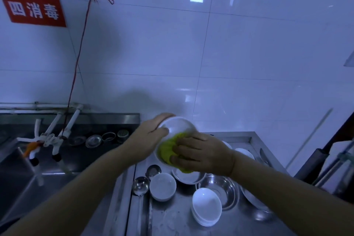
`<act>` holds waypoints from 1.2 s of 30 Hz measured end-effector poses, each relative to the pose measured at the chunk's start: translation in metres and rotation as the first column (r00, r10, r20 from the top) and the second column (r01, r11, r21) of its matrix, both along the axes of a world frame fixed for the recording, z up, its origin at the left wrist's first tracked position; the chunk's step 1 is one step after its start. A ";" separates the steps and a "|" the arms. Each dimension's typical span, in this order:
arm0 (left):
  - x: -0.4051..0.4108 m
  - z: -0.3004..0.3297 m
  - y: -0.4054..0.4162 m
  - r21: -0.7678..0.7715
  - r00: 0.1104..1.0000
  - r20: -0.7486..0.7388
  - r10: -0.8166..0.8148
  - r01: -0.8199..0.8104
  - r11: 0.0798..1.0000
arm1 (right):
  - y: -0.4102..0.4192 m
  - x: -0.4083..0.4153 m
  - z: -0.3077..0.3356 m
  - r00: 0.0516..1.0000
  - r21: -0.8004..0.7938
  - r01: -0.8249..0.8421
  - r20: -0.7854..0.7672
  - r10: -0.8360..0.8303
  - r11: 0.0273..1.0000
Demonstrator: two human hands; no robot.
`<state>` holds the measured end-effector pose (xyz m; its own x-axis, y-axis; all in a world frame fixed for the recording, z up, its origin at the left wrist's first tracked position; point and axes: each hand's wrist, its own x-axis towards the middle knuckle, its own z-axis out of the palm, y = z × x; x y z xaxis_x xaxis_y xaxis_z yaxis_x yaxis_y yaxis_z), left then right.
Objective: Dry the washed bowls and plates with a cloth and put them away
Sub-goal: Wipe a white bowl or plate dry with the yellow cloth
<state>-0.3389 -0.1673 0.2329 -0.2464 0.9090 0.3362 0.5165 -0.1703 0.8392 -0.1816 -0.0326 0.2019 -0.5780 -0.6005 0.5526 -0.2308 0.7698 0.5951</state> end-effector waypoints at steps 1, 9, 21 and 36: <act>-0.008 0.005 0.001 -0.097 0.995 -0.081 -0.056 0.048 0.994 | 0.004 0.000 0.005 0.998 0.058 -0.031 0.054 0.028 0.998; 0.015 -0.014 0.008 0.228 0.916 0.386 0.111 -0.212 0.950 | -0.022 -0.022 -0.003 0.934 -0.324 0.211 -0.212 -0.288 0.922; -0.022 0.010 -0.006 -0.244 0.986 -0.086 -0.141 0.117 0.963 | -0.005 -0.004 0.000 0.997 0.025 -0.040 0.067 0.039 0.999; -0.008 -0.015 0.003 -0.108 0.940 0.320 0.115 -0.084 0.991 | -0.012 -0.010 -0.008 0.998 -0.179 0.066 0.008 -0.066 0.982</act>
